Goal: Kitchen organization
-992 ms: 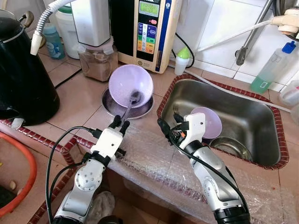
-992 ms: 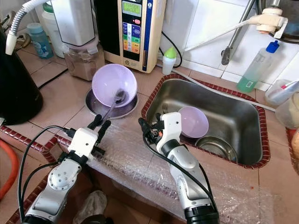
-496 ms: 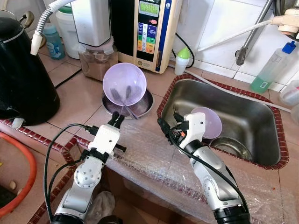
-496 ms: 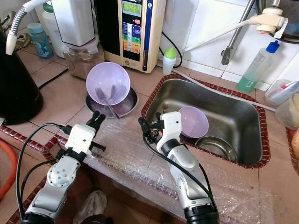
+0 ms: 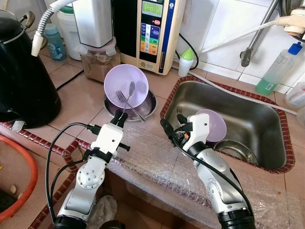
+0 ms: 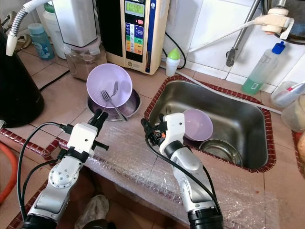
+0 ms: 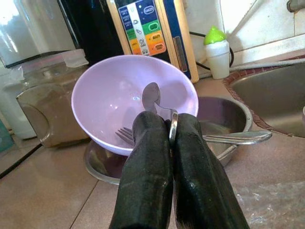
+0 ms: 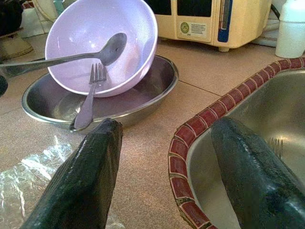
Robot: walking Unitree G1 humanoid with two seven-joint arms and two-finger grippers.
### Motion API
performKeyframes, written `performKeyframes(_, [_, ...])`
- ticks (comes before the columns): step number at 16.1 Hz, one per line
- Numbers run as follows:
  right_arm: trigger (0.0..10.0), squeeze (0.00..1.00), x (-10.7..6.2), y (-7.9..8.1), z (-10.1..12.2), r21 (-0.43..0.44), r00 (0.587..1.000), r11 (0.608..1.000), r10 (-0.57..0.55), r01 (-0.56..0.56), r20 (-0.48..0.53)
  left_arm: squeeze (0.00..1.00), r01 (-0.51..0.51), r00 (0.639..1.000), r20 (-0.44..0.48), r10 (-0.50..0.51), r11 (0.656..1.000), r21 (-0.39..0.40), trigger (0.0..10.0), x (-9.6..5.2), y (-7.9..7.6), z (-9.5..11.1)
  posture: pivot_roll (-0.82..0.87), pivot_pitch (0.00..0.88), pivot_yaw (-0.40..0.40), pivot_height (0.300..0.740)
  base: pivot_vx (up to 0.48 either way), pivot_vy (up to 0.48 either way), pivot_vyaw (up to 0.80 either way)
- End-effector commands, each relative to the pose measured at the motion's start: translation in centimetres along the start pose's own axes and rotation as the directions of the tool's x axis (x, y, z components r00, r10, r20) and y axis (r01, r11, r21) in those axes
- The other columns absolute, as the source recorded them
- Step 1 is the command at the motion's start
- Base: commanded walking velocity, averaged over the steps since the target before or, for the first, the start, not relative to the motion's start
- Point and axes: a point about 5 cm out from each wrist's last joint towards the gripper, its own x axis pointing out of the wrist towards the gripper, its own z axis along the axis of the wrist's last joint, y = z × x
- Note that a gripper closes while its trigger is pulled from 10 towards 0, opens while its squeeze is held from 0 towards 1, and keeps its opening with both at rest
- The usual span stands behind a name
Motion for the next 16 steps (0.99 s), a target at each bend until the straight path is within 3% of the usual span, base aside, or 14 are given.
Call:
performKeyframes(1, [10.0, 0.0, 0.0, -0.5, 0.1, -0.006, 1.0, 1.0, -0.017, 0.017, 0.004, 0.0, -0.007, 0.998, 0.055, 0.007, 1.0, 0.01, 0.0, 0.7, 0.2, 1.2, 0.02, 0.0, -0.033, 0.74, 0.0, 0.0, 0.0])
performKeyframes(2, [10.0, 0.0, 0.4, -0.4, 0.4, 0.021, 1.0, 1.0, -0.023, 0.022, 0.014, 0.0, 0.021, 0.993, 0.12, -0.022, 1.0, 0.008, 0.0, 1.3, 0.1, 2.7, 0.02, 0.0, -0.035, 0.74, 0.0, 0.0, 0.0])
performKeyframes(4, [10.0, 0.0, 0.9, -0.5, 0.9, 0.07, 0.999, 0.997, -0.031, 0.029, 0.029, 0.0, 0.098, 0.983, 0.154, -0.099, 0.995, 0.016, 0.0, 1.6, -0.5, 3.6, 0.03, 0.0, -0.035, 0.74, 0.0, 0.0, 0.0])
performKeyframes(7, [10.0, 0.0, 2.2, -1.1, 2.5, 0.234, 0.996, 0.972, -0.051, 0.032, 0.074, 0.0, 0.18, 0.961, 0.197, -0.193, 0.98, 0.083, 0.0, 1.5, -1.6, 4.3, 0.03, 0.0, -0.031, 0.74, 0.0, 0.0, 0.0])
performKeyframes(9, [10.0, 0.0, 3.4, -1.8, 4.6, 0.352, 0.99, 0.936, -0.041, -0.009, 0.134, 0.0, 0.251, 0.944, 0.193, -0.267, 0.962, 0.107, 0.0, 1.3, -2.4, 4.1, 0.03, 0.0, -0.031, 0.74, 0.0, 0.0, 0.0])
performKeyframes(11, [10.0, 0.0, 3.8, -2.2, 5.6, 0.393, 0.987, 0.919, -0.034, -0.031, 0.158, 0.0, 0.282, 0.936, 0.183, -0.301, 0.951, 0.126, 0.0, 1.2, -2.7, 3.8, 0.04, 0.0, -0.024, 0.74, 0.0, 0.0, 0.0])
performKeyframes(12, [10.0, 0.0, 4.1, -2.3, 6.1, 0.45, 0.986, 0.89, -0.006, -0.071, 0.168, 0.0, 0.306, 0.927, 0.18, -0.329, 0.941, 0.145, 0.0, 1.2, -2.9, 3.7, 0.04, 0.0, -0.024, 0.74, 0.0, 0.0, 0.0])
performKeyframes(13, [10.0, 0.0, 4.3, -2.1, 6.3, 0.505, 0.986, 0.857, 0.024, -0.107, 0.167, 0.0, 0.318, 0.921, 0.182, -0.344, 0.935, 0.157, 0.0, 1.3, -3.1, 3.7, 0.03, 0.0, -0.022, 0.74, 0.0, 0.0, 0.0])
performKeyframes(16, [10.0, 0.0, 4.4, -1.6, 6.4, 0.561, 0.983, 0.811, 0.093, -0.168, 0.159, 0.0, 0.321, 0.918, 0.192, -0.347, 0.934, 0.156, 0.0, 1.6, -3.6, 3.9, 0.04, 0.0, -0.022, 0.74, 0.0, 0.0, 0.0])
